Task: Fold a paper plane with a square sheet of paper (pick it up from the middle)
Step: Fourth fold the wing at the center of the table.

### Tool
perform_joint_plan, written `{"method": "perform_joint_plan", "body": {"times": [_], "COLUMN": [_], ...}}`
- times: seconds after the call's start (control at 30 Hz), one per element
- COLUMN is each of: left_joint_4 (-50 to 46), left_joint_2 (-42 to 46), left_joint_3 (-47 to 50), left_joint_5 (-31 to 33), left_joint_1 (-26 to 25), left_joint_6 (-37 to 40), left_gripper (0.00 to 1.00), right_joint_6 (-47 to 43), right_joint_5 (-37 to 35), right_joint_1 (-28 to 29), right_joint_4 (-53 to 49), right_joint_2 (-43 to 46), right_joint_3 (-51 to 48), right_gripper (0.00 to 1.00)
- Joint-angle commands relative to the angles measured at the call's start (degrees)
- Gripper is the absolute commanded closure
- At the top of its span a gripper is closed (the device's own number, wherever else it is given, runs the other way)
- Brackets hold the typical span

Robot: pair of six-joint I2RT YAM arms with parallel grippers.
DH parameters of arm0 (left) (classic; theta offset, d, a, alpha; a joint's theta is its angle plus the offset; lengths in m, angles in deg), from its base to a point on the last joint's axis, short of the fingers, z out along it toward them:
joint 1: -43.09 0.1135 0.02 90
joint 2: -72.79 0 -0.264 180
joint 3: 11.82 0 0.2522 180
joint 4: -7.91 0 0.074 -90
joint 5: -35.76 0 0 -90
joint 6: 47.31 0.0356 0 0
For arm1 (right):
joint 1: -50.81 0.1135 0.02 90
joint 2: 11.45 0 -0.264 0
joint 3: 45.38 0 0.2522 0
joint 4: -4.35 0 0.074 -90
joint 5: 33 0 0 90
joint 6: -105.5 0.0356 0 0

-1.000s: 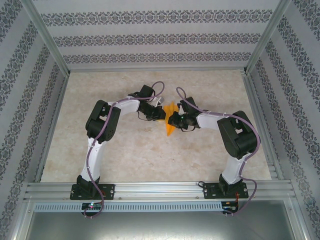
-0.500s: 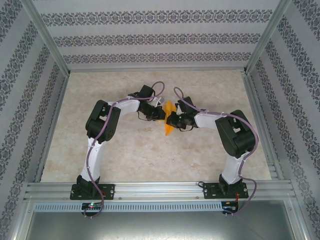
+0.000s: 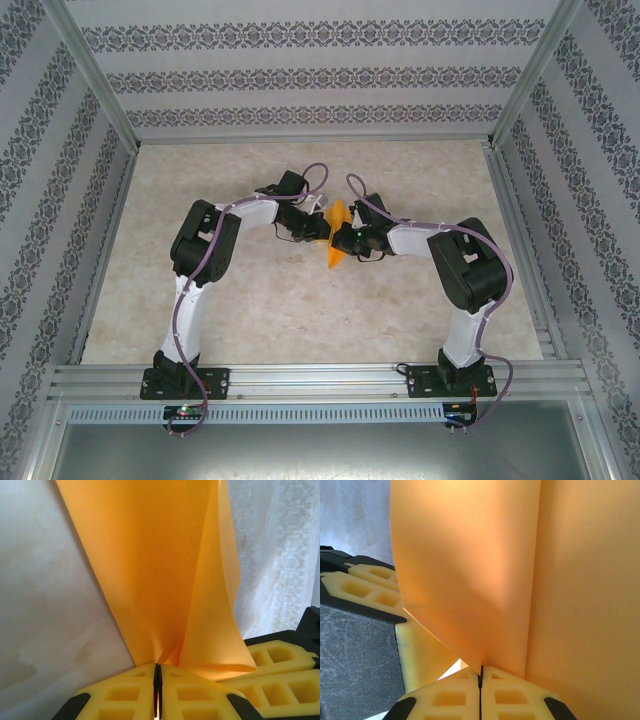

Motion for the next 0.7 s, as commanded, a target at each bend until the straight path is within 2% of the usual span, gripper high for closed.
{"method": "perform_joint_plan", "body": {"times": [0.0, 0.3, 0.43, 0.67], "left_joint_4": [-0.4, -0.1, -0.6, 5.0], "left_joint_2": [0.1, 7.1, 9.0, 10.4], "left_joint_3": [3.0, 3.6, 5.6, 11.0], "left_joint_5": [0.9, 3.7, 4.7, 2.6], "left_joint_1": [-0.2, -0.2, -0.2, -1.2], "left_joint_6": [0.2, -1.0, -1.3, -4.8], "left_gripper": [0.86, 0.78, 0.78, 0.84], "right_joint_6": [0.2, 0.2, 0.7, 1.6], "right_joint_5": [0.0, 0.3, 0.9, 2.2], "right_joint_1": [-0.2, -0.6, -0.7, -1.0], "right_joint_4": [0.6, 0.9, 1.6, 3.1], "right_joint_2": [-0.1, 0.6, 1.0, 1.8], "right_joint_3": [-1.1, -3.2, -3.6, -4.2], "right_gripper": [0.93, 0.94, 0.95, 0.96]}}
